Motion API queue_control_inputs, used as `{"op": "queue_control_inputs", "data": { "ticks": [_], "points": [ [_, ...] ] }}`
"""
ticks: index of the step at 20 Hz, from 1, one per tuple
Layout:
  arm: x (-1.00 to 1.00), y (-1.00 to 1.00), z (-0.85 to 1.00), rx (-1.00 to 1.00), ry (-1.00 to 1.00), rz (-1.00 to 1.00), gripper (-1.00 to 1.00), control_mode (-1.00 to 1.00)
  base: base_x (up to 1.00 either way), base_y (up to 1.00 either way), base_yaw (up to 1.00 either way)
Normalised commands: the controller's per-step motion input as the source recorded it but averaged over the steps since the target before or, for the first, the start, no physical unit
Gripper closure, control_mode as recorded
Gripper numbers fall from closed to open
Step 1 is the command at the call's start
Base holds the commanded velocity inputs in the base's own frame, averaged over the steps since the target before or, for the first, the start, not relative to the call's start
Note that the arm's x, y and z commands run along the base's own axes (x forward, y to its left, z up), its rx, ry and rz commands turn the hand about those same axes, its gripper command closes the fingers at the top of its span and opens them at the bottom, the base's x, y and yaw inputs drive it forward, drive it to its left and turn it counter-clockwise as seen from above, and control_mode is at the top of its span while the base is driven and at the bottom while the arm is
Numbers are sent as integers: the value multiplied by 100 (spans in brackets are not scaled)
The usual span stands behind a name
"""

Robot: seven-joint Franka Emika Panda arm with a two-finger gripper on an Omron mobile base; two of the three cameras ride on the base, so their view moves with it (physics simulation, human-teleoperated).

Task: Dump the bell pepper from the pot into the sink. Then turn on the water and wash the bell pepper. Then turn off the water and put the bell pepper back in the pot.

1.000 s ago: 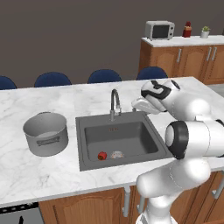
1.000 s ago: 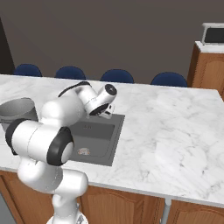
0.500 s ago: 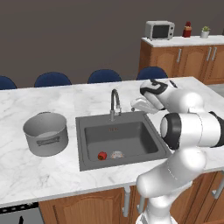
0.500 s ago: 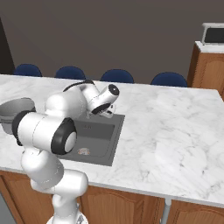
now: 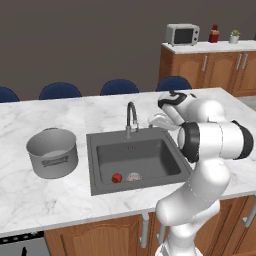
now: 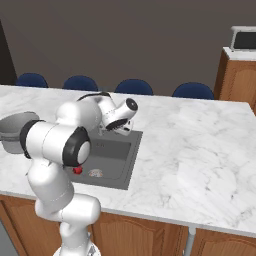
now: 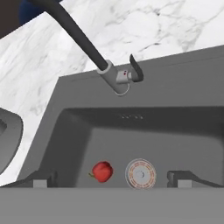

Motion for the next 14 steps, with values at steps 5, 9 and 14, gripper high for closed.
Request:
{"op": "queue_control_inputs", "data": {
  "ticks": [5,9,14],
  "points": [
    [19,9,-14,1,-1,2,-100,-100,0,0,0],
    [26,11,-12,3,0,0,-100,-100,0,0,0],
    [30,2,-12,5,0,0,-100,-100,0,0,0]
  ]
}}
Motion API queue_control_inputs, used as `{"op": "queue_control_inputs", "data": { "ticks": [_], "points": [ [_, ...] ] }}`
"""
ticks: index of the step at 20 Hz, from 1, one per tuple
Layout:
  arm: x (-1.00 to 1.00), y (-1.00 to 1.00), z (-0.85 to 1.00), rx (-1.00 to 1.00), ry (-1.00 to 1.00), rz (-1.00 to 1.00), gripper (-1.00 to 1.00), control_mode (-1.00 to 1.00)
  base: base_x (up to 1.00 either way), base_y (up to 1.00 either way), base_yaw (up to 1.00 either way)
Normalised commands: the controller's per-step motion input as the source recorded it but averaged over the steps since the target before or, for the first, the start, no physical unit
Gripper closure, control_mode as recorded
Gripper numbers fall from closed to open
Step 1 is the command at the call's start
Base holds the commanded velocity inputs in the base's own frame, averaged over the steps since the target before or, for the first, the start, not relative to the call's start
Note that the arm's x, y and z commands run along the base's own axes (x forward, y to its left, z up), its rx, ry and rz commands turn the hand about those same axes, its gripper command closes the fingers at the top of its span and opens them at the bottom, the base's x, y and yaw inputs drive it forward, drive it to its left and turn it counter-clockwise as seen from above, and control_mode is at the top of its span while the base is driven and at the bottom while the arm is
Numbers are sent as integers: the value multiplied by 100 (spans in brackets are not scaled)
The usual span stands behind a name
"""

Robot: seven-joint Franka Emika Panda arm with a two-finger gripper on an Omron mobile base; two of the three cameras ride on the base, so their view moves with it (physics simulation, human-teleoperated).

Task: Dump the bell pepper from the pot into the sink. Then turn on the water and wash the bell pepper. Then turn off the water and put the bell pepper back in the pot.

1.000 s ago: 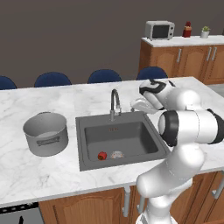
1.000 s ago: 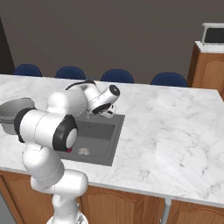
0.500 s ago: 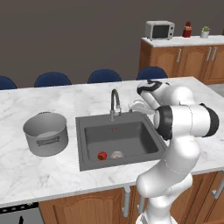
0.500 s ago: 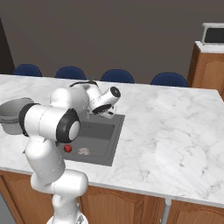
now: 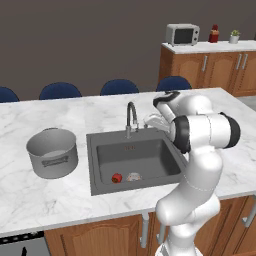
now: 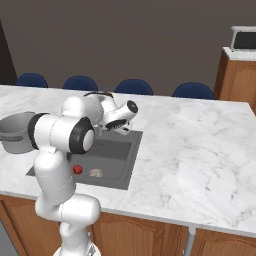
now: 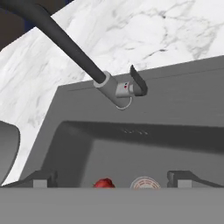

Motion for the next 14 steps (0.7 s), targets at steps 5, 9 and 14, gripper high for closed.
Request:
{"op": "queue_control_inputs", "data": {
  "ticks": [5,9,14],
  "points": [
    [29,0,-16,4,0,0,-100,-100,0,0,0],
    [23,0,-20,0,-2,0,-100,-100,0,0,0],
    [22,1,-20,0,0,0,-100,-100,0,0,0]
  ]
}}
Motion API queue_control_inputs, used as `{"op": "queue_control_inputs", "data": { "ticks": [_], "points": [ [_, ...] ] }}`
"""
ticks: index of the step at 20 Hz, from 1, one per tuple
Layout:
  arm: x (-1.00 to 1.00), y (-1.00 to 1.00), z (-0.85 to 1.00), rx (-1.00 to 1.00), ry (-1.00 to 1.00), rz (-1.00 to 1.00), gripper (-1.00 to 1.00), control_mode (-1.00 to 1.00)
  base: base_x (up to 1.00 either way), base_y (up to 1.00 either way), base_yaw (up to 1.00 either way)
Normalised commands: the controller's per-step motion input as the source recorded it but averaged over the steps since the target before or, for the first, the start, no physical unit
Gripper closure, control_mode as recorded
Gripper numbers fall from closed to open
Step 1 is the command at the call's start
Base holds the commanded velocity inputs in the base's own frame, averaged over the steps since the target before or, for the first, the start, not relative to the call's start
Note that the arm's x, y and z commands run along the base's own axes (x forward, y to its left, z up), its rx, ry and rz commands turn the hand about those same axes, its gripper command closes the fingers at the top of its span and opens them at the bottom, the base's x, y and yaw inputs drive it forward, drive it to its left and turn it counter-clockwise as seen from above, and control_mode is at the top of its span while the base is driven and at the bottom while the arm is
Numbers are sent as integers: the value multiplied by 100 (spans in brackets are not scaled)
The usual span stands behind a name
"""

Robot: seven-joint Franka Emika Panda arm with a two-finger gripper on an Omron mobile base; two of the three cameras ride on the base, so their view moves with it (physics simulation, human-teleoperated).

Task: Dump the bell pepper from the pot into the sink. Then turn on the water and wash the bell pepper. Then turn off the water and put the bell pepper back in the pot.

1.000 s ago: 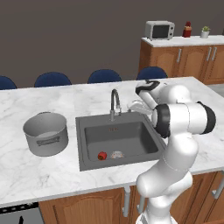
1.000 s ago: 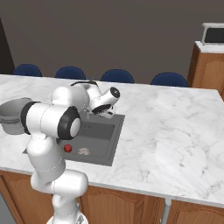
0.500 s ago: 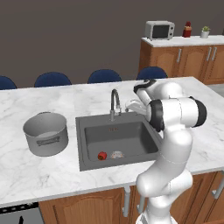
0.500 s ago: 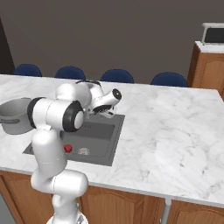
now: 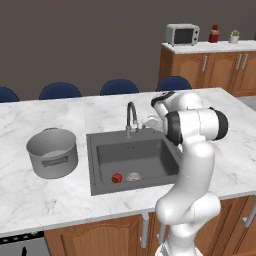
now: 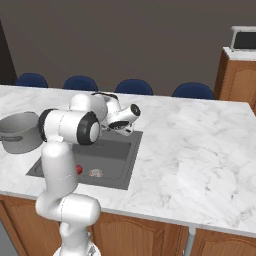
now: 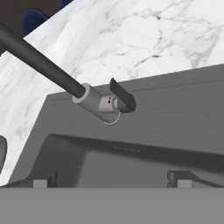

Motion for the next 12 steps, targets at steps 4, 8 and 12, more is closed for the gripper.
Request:
{"op": "queue_control_inputs", "data": {
  "ticks": [4,8,12],
  "points": [
    [25,3,-9,0,0,0,-100,-100,0,0,0],
    [22,5,-2,0,0,0,-100,-100,0,0,0],
    [19,7,-1,0,0,0,-100,-100,0,0,0]
  ]
}}
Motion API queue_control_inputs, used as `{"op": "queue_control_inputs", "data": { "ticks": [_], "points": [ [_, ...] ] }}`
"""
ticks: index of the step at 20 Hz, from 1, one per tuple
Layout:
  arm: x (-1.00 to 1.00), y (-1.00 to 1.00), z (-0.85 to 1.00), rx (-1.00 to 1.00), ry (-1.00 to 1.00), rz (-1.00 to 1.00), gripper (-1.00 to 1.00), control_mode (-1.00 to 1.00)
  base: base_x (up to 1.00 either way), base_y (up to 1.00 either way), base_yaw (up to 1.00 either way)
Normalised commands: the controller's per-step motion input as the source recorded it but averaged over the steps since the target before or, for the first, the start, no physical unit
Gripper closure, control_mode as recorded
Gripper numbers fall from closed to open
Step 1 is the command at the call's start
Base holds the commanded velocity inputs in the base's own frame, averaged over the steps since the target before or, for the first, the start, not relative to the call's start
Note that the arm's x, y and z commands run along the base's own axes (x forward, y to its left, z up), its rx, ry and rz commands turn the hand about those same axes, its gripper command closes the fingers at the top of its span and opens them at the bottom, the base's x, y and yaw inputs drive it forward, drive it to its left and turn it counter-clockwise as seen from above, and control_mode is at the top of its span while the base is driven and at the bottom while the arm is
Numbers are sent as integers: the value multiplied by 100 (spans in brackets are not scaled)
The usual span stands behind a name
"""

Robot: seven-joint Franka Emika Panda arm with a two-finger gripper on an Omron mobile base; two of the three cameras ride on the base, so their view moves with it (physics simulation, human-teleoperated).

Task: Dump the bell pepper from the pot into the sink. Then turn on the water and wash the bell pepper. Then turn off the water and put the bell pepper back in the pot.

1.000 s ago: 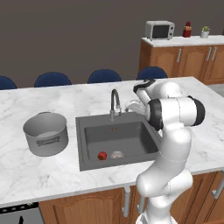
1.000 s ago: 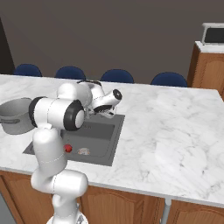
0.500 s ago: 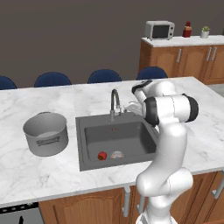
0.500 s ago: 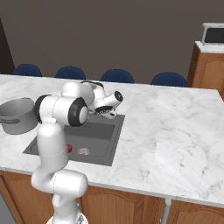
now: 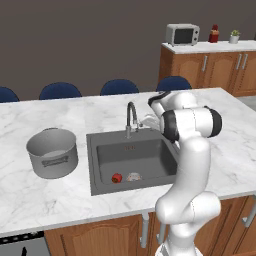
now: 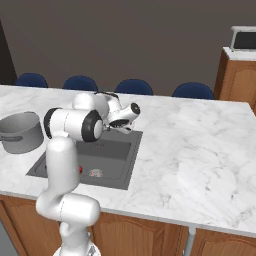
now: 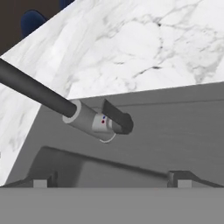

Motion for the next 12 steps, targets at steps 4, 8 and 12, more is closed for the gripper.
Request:
{"op": "queue_control_inputs", "data": {
  "ticks": [4,8,12],
  "points": [
    [17,10,-6,0,0,0,-100,-100,0,0,0],
    [17,9,-14,0,-1,0,-100,-100,0,0,0],
    [21,7,-14,0,0,0,-100,-100,0,0,0]
  ]
}}
